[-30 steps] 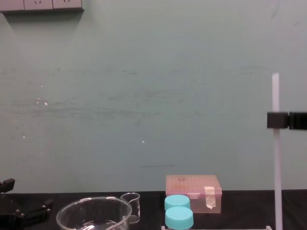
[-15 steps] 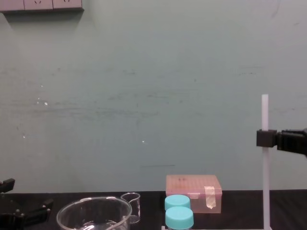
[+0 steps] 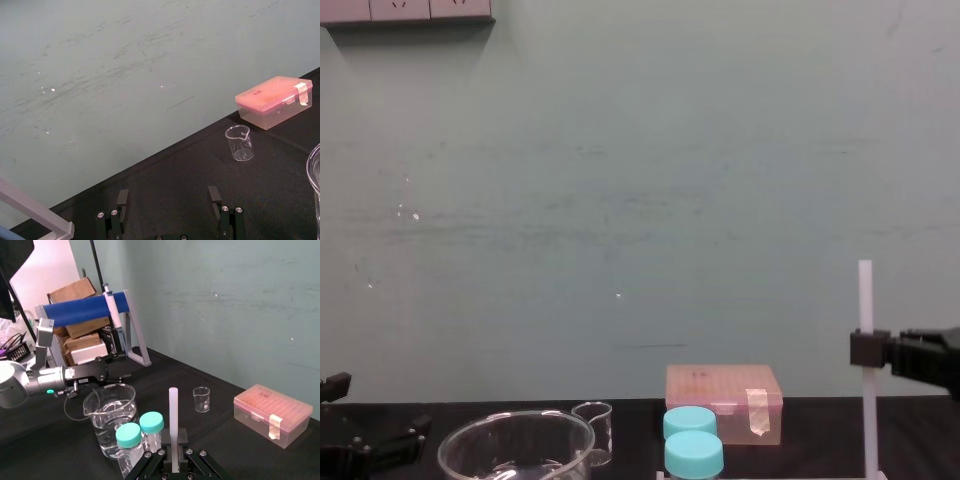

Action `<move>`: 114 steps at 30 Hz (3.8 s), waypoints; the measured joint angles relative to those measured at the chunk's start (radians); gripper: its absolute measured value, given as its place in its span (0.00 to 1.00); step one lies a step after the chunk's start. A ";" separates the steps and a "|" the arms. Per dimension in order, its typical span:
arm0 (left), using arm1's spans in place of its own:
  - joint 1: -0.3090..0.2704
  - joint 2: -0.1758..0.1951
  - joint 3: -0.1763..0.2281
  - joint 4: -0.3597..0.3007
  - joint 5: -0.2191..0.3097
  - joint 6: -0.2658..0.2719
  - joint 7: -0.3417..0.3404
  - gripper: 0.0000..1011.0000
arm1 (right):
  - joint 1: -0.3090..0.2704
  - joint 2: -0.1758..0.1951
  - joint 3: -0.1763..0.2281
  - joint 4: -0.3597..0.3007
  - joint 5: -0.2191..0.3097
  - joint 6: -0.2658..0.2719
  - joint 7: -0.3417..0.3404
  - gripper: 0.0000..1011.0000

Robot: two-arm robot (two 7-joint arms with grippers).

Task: Pick up the stirring rod with one hand, then place it down.

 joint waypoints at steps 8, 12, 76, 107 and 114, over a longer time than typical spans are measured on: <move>0.000 0.000 0.000 0.000 0.000 0.000 0.000 0.99 | 0.020 -0.031 -0.015 0.056 -0.025 -0.015 0.025 0.07; 0.000 0.000 0.000 0.000 0.000 0.000 0.000 0.99 | 0.027 -0.043 -0.020 0.074 -0.034 -0.015 0.035 0.07; 0.000 0.000 0.000 0.000 0.000 0.000 0.000 0.99 | 0.026 -0.058 -0.016 0.093 -0.026 0.007 0.029 0.99; 0.000 0.000 0.000 0.000 0.000 0.000 0.000 0.99 | 0.110 -0.209 0.115 0.093 -0.060 -0.146 -0.303 0.99; 0.000 0.000 0.000 0.000 0.000 0.000 0.000 0.99 | 0.114 -0.277 0.124 0.211 -0.113 -0.207 -0.369 0.99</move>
